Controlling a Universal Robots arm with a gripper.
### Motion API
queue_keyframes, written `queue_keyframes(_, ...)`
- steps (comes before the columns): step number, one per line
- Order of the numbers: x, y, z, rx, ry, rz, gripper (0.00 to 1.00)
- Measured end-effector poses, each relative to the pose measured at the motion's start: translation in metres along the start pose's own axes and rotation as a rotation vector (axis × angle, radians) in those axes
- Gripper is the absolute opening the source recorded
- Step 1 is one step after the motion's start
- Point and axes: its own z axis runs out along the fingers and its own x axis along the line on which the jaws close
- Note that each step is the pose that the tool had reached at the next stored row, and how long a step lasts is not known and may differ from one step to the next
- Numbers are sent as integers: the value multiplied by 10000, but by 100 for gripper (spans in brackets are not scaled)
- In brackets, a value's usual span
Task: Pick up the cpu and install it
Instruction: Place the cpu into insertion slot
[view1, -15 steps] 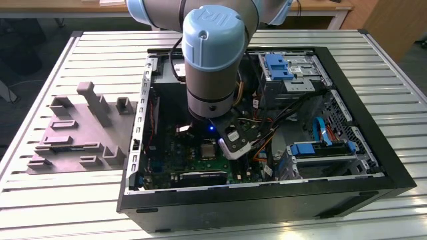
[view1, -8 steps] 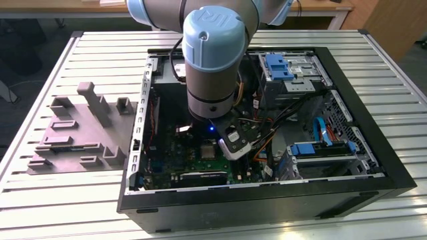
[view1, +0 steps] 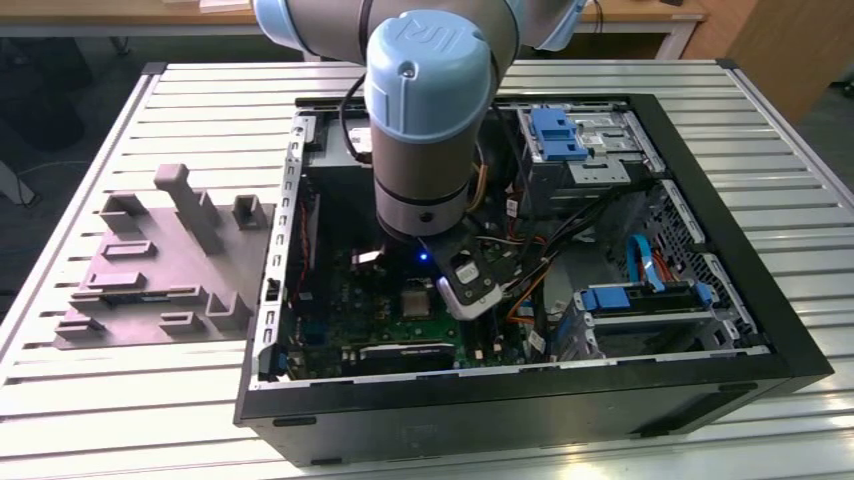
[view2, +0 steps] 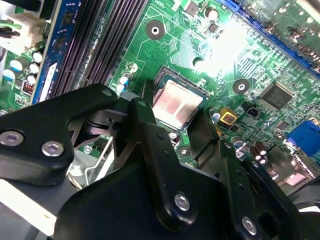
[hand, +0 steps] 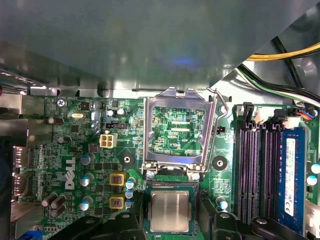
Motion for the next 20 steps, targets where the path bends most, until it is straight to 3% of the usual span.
queue_keyframes(3,-6,0,-1,-1,3,38,54)
queue_keyframes(5,-9,1,-2,2,6,63,47)
queue_keyframes(17,-10,8,2,-31,-4,234,48)
queue_keyframes(18,-11,8,1,-30,-4,234,54)
queue_keyframes(20,-10,8,1,-28,-4,234,54)
